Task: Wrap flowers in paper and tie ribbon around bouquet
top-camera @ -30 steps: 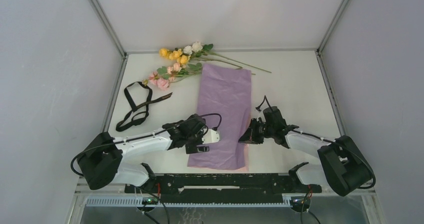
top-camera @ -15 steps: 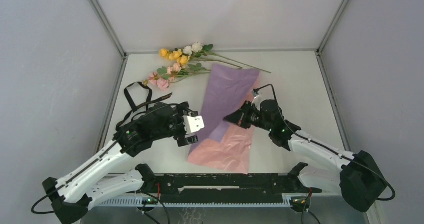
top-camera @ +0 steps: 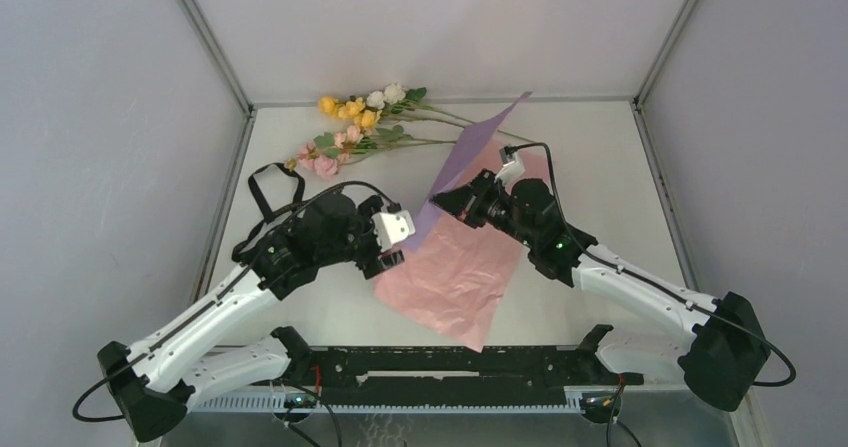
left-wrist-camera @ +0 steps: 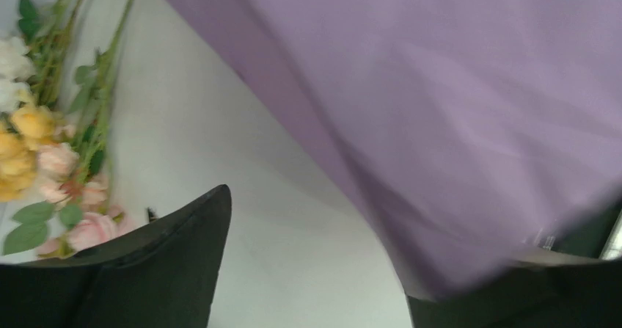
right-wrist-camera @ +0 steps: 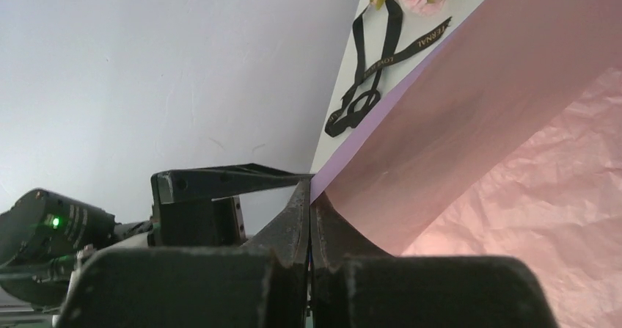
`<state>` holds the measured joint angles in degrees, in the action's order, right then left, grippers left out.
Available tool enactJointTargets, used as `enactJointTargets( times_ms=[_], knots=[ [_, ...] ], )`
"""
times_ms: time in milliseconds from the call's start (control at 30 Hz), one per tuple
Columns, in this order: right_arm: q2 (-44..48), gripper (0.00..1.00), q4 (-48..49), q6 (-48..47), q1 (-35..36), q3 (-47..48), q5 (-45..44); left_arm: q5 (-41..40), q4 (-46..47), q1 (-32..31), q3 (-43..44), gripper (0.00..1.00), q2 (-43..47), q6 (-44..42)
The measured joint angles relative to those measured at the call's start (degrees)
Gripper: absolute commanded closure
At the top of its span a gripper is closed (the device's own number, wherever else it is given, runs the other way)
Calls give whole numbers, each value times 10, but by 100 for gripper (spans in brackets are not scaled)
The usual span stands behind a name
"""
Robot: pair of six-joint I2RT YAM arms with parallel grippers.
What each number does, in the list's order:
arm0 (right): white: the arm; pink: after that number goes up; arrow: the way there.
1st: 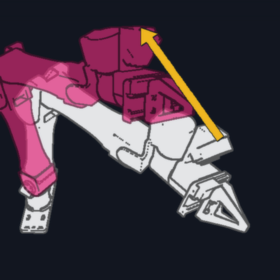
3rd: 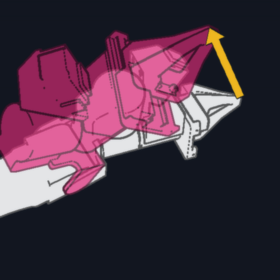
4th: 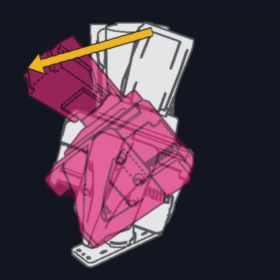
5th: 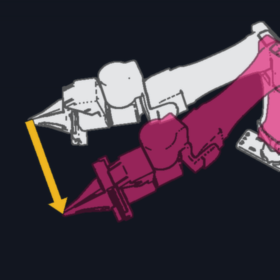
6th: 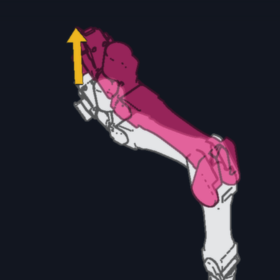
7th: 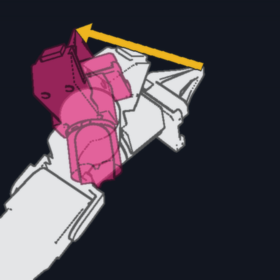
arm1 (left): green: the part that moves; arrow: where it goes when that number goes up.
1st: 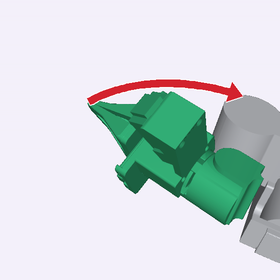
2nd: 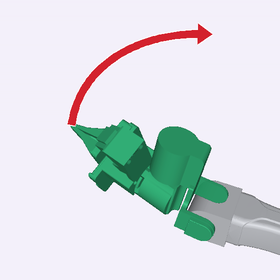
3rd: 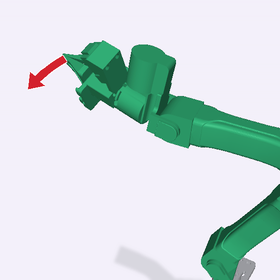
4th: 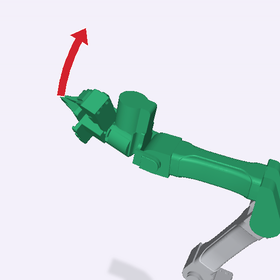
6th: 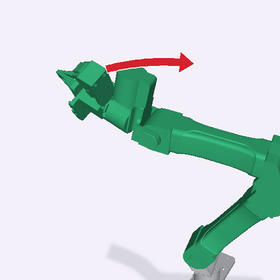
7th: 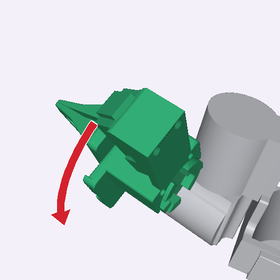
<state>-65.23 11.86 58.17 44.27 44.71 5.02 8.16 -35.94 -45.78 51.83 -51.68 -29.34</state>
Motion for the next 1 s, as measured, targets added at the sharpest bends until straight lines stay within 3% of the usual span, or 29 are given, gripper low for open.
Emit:
enactJointTargets(
  times_ms=[33,67,100,167,267,333,567,700,833,1000],
  knots=[
    [0,100,0,-2,1,1,0,-3,12,10,0,77,-6,10],
    [0,100,-1,-3,1,2,-1,-5,23,20,0,97,-13,21],
    [0,100,-3,-6,1,2,-1,-4,33,32,0,100,-22,31],
    [-1,85,-17,-15,0,5,3,2,49,53,0,100,-39,48],
    [-11,55,-72,-48,-23,35,38,27,68,97,0,100,-62,89],
    [-10,43,-117,-74,-52,53,62,45,83,139,0,100,-71,125],
    [44,34,-264,-185,-316,15,90,111,153,338,-13,100,-85,280],
    [-6,34,-279,-217,-442,-23,98,149,177,404,-13,100,-116,348],
    [-128,34,-248,-218,-506,-35,124,188,179,434,-13,100,-163,385],
    [-241,35,-198,-202,-504,-35,138,219,175,451,-13,100,-197,401]
  ],
)
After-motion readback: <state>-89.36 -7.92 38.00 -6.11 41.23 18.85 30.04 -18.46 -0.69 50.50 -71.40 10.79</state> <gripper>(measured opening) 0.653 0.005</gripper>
